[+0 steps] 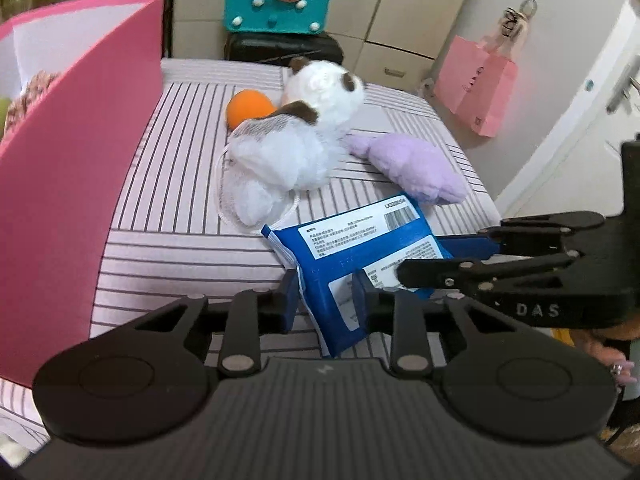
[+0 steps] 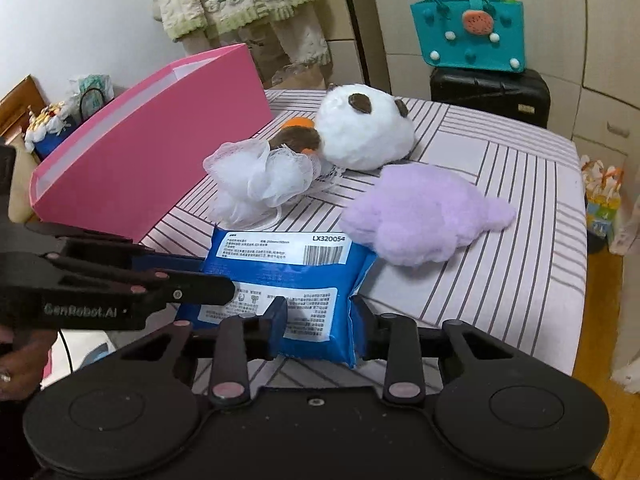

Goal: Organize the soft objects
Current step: 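Grasp the blue tissue pack with the left gripper, then lift and carry the blue tissue pack over the pink box with the left gripper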

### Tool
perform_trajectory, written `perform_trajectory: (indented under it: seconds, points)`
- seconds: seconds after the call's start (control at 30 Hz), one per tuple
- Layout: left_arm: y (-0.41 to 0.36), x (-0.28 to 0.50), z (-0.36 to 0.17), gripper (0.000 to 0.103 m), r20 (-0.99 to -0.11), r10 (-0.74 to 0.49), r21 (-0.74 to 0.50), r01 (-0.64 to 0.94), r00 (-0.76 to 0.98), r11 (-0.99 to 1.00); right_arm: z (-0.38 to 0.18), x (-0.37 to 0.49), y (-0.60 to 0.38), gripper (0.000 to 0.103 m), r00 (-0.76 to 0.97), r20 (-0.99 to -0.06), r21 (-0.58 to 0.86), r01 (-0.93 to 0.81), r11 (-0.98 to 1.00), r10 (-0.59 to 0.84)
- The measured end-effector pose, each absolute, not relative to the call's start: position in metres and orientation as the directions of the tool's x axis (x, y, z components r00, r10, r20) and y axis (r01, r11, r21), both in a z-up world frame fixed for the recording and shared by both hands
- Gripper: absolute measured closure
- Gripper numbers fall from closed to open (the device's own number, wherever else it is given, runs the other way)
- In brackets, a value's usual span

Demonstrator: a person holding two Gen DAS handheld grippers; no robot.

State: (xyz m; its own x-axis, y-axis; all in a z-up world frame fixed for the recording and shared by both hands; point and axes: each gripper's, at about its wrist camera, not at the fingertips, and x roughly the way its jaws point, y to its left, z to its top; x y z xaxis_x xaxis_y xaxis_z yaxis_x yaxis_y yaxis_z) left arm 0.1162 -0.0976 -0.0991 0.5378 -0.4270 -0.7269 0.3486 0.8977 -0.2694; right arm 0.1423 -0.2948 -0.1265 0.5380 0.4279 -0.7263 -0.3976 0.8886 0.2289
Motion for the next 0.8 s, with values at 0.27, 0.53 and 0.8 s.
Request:
perform_trajectory:
  seconds: [0.27,0.53,0.8]
  points:
    - [-0.091,0.100,-0.080,0.076,-0.745,-0.434,-0.248,0.393,0.507,0.885,-0.115,0.123,-0.288,0.055,0.488,-0.748,0.290,-0.367,0.884,0.449]
    - [-0.075,0.080,-0.060,0.076,-0.737,-0.458,-0.226,0.456,0.497,0.860,-0.096,0.091,-0.273,0.050,0.480,-0.747,0.301,-0.373,0.878,0.460]
    - [-0.056,0.061,-0.046,0.076,-0.731,-0.488,-0.240,0.490,0.477,0.838,-0.077,0.066,-0.255,0.048,0.484,-0.750,0.271,-0.397,0.877,0.451]
